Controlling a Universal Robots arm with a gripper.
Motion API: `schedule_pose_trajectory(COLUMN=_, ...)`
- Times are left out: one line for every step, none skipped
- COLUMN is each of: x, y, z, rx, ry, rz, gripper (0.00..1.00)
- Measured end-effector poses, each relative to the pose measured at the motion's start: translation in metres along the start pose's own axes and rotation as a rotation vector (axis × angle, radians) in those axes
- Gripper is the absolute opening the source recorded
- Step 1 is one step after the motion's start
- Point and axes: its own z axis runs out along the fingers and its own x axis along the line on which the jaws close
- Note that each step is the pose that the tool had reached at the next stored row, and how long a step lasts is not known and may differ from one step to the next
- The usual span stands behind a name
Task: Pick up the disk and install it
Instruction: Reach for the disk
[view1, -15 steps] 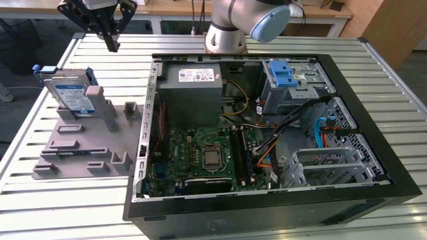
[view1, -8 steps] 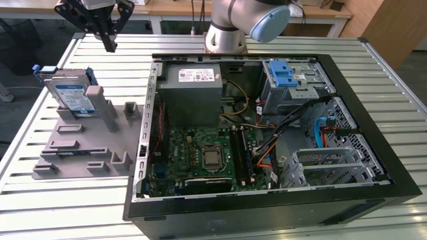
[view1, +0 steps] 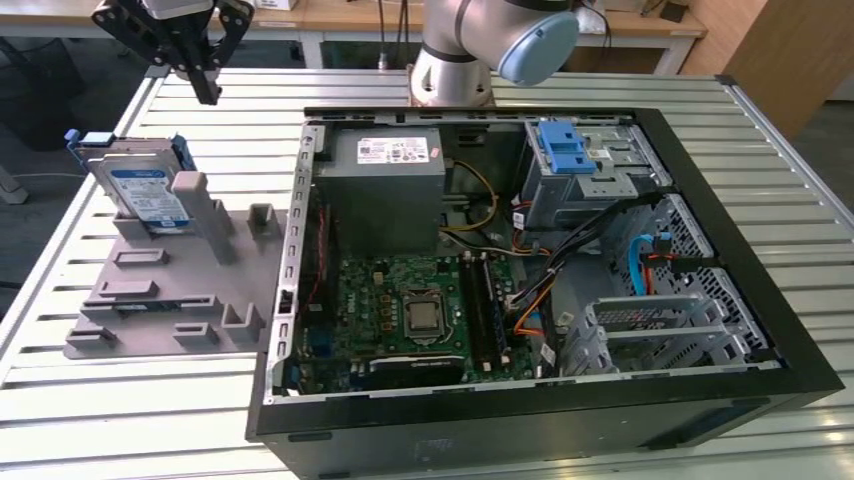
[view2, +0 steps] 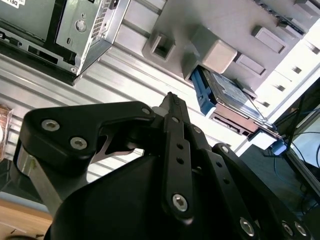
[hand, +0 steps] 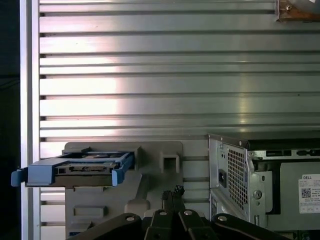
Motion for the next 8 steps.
schedule_pose_trajectory(x=0.0000, y=0.0000, z=0.0000, rx=0.0000, ry=0.0000, rz=0.000, gripper=0.11)
schedule_pose_trajectory(x=0.0000, y=0.0000, z=0.0000, rx=0.0000, ry=0.0001, rz=0.000, gripper=0.11)
schedule_pose_trajectory(x=0.0001, y=0.0000, z=-0.0001, rx=0.0001, ry=0.0001, rz=0.000, gripper=0.11)
schedule_pose_trajectory(x=0.0004, y=0.0000, z=-0.0001, rx=0.0001, ry=0.0001, rz=0.000, gripper=0.11)
schedule_pose_trajectory(x=0.0011, y=0.0000, z=-0.0001, rx=0.0001, ry=0.0001, rz=0.000, gripper=0.11)
schedule_pose_trajectory(x=0.0022, y=-0.0001, z=-0.0001, rx=0.0000, ry=0.0001, rz=0.000, gripper=0.11)
schedule_pose_trajectory(x=0.0034, y=-0.0001, z=-0.0001, rx=0.0001, ry=0.0001, rz=0.000, gripper=0.11)
schedule_pose_trajectory(x=0.0049, y=-0.0002, z=0.0000, rx=0.0000, ry=0.0000, rz=0.000, gripper=0.11)
